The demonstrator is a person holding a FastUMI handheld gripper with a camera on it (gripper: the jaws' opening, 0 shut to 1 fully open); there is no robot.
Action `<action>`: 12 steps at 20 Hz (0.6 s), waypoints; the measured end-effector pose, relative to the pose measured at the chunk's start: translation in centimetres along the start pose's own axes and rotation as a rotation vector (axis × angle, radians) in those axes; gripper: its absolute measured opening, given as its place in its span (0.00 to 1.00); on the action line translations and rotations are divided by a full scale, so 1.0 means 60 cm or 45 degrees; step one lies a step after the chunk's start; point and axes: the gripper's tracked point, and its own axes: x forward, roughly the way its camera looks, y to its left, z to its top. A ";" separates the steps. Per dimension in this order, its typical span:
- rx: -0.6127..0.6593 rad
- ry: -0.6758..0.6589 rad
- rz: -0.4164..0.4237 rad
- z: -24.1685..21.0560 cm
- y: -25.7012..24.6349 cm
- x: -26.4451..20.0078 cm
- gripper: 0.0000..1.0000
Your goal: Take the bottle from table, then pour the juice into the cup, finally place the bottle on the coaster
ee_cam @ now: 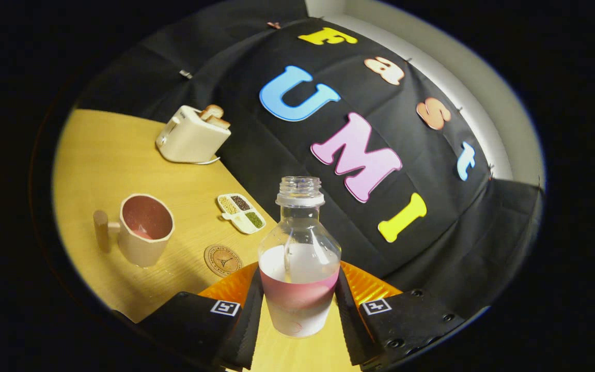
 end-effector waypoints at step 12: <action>-0.628 0.021 0.185 -0.009 0.123 0.012 0.69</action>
